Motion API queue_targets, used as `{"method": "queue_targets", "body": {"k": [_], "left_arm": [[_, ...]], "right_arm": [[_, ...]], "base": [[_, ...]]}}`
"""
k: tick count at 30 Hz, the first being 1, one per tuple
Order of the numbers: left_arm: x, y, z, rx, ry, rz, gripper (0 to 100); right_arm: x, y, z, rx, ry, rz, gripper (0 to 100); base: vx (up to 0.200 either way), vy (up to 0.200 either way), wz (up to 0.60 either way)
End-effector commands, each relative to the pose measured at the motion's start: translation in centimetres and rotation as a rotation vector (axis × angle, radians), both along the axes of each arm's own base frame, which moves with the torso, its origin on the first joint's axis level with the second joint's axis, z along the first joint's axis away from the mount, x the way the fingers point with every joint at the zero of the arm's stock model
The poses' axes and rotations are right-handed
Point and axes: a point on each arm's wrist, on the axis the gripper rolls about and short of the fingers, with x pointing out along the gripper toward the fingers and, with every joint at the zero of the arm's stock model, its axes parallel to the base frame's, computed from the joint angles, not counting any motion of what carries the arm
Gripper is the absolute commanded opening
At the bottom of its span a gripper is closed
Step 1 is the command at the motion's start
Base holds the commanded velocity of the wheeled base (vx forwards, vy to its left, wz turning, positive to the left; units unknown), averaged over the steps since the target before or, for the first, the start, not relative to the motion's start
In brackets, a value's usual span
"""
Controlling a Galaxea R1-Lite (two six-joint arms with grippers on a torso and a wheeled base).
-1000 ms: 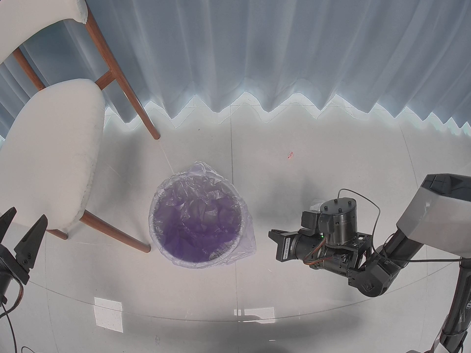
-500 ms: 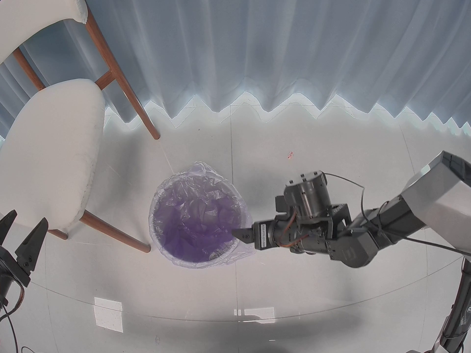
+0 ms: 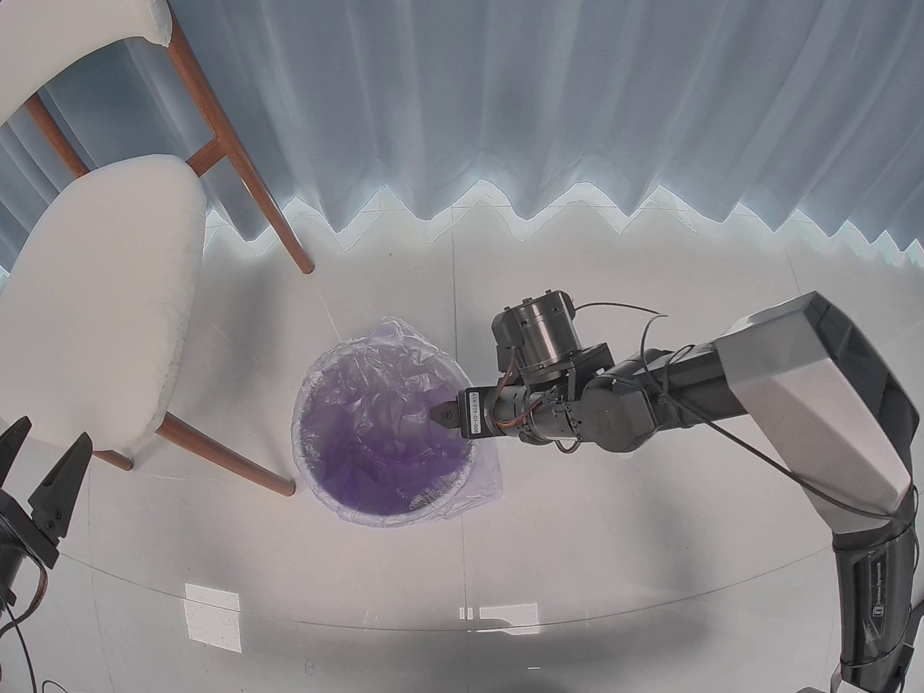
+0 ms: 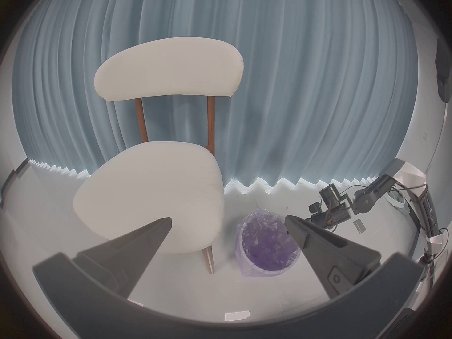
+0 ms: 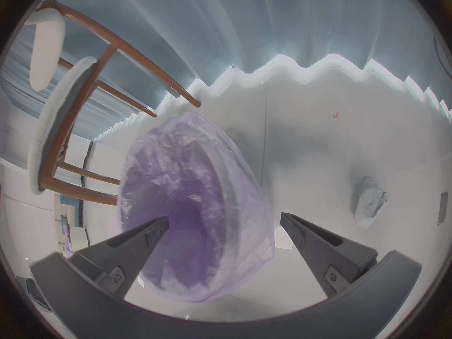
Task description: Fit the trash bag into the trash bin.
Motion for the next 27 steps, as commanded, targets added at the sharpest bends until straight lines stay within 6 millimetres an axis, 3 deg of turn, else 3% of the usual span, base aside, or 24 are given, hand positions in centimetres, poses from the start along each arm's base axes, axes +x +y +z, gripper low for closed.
{"method": "queue_targets", "body": {"k": [1, 8, 9, 19, 27], "left_arm": [[-0.1, 0.0, -0.1, 0.000, -0.001, 0.003, 100], [-0.1, 0.0, -0.2, 0.001, 0.008, 0.001, 100], [-0.1, 0.0, -0.2, 0.001, 0.008, 0.001, 100], [-0.1, 0.0, 0.0, 0.003, 0.000, -0.005, 100], [0.2, -0.5, 1.2, 0.003, -0.015, -0.091, 100]], "right_arm": [[2.3, -0.2, -3.3, -0.035, 0.036, -0.028, 100], [3.4, -0.3, -5.1, -0.087, 0.024, -0.007, 100], [3.5, -0.2, -5.2, -0.086, 0.023, -0.007, 0], [3.5, -0.3, -4.2, -0.064, 0.011, -0.014, 0], [3.7, -3.3, -1.1, 0.053, 0.062, -0.172, 0]], "base": [[0.000, 0.000, 0.00], [0.000, 0.000, 0.00], [0.000, 0.000, 0.00], [0.000, 0.000, 0.00], [0.000, 0.000, 0.00]]}}
